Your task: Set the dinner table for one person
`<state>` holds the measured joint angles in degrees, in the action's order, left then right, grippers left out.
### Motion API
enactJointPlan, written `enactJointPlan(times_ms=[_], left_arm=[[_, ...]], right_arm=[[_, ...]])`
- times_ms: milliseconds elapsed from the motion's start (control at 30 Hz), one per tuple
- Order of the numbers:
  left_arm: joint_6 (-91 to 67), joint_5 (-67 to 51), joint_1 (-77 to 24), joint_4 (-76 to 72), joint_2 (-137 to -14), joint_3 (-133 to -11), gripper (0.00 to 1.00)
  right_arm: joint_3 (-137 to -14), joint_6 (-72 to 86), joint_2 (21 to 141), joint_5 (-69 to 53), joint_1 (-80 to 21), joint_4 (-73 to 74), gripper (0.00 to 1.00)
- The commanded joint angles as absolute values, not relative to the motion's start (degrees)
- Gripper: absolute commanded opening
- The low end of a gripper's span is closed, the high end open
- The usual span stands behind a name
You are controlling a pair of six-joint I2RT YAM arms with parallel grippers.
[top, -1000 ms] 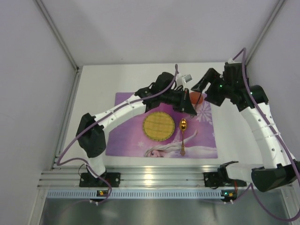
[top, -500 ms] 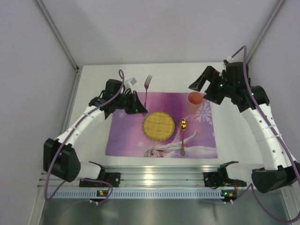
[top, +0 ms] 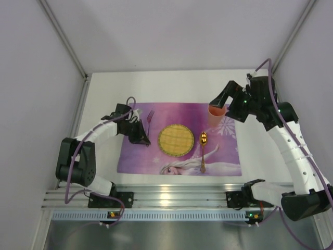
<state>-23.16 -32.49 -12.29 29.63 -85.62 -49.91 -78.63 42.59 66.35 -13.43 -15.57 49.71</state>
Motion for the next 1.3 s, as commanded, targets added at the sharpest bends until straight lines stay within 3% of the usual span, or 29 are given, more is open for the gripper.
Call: enactJointPlan(times_ms=[0, 167, 400, 500, 533, 633, 667, 867, 1000, 1100, 1267], left_arm=[[-20.57, -32.34, -11.43, 30.58, -90.68, -53.08, 0.0], [-19.34, -29.89, -11.08, 33.83, -94.83, -53.26, 0.0], [-20.83, -27.51, -10.28, 39.37, -94.67, -55.19, 0.12], [-20.92, -26.37, -10.28, 42.18, -92.56, -56.25, 0.44], [-20.74, -26.19, -10.28, 42.8, -91.85, -57.03, 0.64], [-20.83, -24.7, -10.2, 45.78, -89.39, -59.31, 0.8], [-20.92, -23.57, -10.2, 46.4, -88.6, -60.28, 0.98], [-21.71, -18.91, -10.28, 50.27, -80.35, -72.76, 0.98], [-24.6, -4.55, -10.37, 45.45, -69.22, -75.5, 0.98], [-27.07, 3.76, -10.55, 34.05, -57.02, -67.88, 0.98], [-20.41, 11.24, -10.55, 7.63, -36.53, -42.92, 0.98]], right_arm=[[-77.61, 41.84, 63.55, -13.97, -15.03, 48.08, 1.0], [-75.68, 41.66, 62.4, -14.15, -14.15, 48.16, 1.0], [-73.83, 41.14, 61.44, -14.15, -13.36, 48.08, 1.0], [-73.48, 41.05, 61.44, -13.89, -13.18, 48.16, 1.0], [-73.48, 40.96, 61.44, -13.8, -13.18, 48.16, 1.0], [-74.26, 39.73, 61.61, -13.27, -13.1, 48.08, 1.0], [-74.7, 39.2, 61.61, -13.27, -13.18, 48.08, 1.0], [-81.82, 28.77, 60.39, -21.58, -13.1, 43.44, 1.0], [-81.22, 26.11, 53.38, -22.42, -13.18, 41.58, 1.0], [-70.54, 28.29, 46.36, -16.45, -13.1, 40.78, 1.0], [-55.66, 35.84, 34.74, -10.47, -13.01, 41.31, 1.0]])
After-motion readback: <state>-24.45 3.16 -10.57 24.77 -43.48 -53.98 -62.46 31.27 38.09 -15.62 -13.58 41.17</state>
